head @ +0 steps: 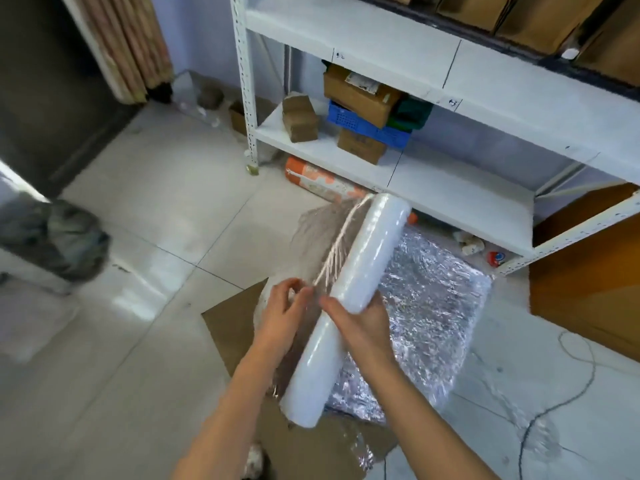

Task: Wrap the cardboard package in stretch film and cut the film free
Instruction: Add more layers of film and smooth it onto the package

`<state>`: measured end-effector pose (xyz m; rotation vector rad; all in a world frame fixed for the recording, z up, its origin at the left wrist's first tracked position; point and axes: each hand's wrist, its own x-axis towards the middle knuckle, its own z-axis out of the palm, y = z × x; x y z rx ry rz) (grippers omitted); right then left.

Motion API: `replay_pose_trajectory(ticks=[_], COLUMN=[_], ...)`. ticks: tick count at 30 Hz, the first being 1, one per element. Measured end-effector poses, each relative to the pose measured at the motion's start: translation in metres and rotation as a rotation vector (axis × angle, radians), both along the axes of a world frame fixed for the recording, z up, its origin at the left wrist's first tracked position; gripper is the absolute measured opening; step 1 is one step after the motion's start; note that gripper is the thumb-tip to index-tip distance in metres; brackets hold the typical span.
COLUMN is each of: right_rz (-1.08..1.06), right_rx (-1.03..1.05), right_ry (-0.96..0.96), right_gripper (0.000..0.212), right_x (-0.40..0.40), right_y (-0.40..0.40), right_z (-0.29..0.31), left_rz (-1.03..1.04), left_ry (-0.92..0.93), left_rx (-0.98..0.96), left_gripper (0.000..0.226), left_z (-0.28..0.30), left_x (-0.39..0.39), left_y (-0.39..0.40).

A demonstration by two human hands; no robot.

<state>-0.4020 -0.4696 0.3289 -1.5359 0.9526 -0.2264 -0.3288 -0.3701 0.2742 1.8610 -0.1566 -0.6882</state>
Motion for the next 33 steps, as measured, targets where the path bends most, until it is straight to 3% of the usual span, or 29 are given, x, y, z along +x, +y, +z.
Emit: replay_pose_trajectory(ticks=[4,9,14,19,26,33], right_rz=[0.074,0.191,0.172,0.281,0.325,0.391], right_rx=[-0.133,-0.272,-0.281,-0.268,-0.166,-0.239], right_ry=[0.062,0.088,0.120,0.176,0.215,0.265], right_gripper=[0.052,0.054,0.057,0.064,0.071,0.058], right_x=[-0.002,-0.006,-0.006,-0.007,-0.014,-0.020], right_y=[0.012,0.033,0.057,0.080,0.109,0.112], right_z=[0.001,-0.002,-0.005,-0.011,-0.033,-0.034], left_rz=[0.100,0.241,0.303,0.414,0.477,0.495], left_ry=[0.002,0.026,0.002,0.065,0.039,0.031], left_rx=[0.096,0.071,0.074,-0.006,0.026,0.007], left_gripper=[0.069,0.098,0.087,0.079,0.092,0.076], left_z=[0.007,-0.009,-0.022,-0.047,-0.069,-0.073], left_x=[-0.019,-0.031,-0.040,-0.047,-0.053,-0.059], left_y=[0.000,0.019,0.037,0.064,0.100,0.106])
